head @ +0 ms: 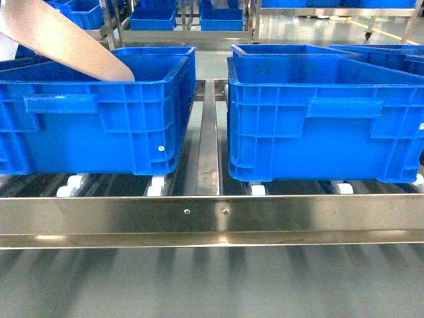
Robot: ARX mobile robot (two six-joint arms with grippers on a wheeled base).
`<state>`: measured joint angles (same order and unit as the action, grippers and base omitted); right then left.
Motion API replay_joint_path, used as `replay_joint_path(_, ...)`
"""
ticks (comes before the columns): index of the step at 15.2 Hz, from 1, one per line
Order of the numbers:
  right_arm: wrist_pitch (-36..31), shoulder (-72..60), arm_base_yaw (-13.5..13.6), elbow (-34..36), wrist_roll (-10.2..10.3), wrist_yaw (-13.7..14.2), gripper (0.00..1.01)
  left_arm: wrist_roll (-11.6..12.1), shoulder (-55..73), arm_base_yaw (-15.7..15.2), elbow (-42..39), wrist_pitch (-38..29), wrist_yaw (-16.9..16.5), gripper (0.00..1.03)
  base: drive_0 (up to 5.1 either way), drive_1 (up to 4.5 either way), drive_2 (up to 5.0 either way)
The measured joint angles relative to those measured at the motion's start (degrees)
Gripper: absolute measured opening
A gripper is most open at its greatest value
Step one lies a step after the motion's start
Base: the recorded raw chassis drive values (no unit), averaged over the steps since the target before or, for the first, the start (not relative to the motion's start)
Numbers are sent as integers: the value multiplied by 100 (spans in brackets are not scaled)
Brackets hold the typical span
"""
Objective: Place part in tray to right shelf
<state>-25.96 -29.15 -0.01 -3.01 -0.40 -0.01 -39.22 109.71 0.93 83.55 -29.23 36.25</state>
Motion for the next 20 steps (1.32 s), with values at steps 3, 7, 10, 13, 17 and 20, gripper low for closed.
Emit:
replay_joint_path(3,0,0,0,-2,0,0,98,-356,-627,-46,-726,-214,-369,14,0,0,0)
replay_joint_path(7,-2,0,0,0,0,0,98,-2079,-2734,-13,-3088,-874,-1574,14,0,0,0)
replay_joint_path(10,-2,0,0,0,0,0,98,-1552,-4199,1025,-4885,-1759,-1561,14,0,0,0)
replay_joint_path(13,319,380,-4,68,17,4,69,1434,-4492,741,-5700,-479,-2691,14,0,0,0)
replay_joint_path(17,577,955,0,232,17,0,19,3576,-5504,479,-6695,-942,-3073,14,0,0,0)
replay_joint_path(20,1008,1344,-2,232,37,2,2,3812,-6063,208,-7285,-739,-3375,14,0,0,0)
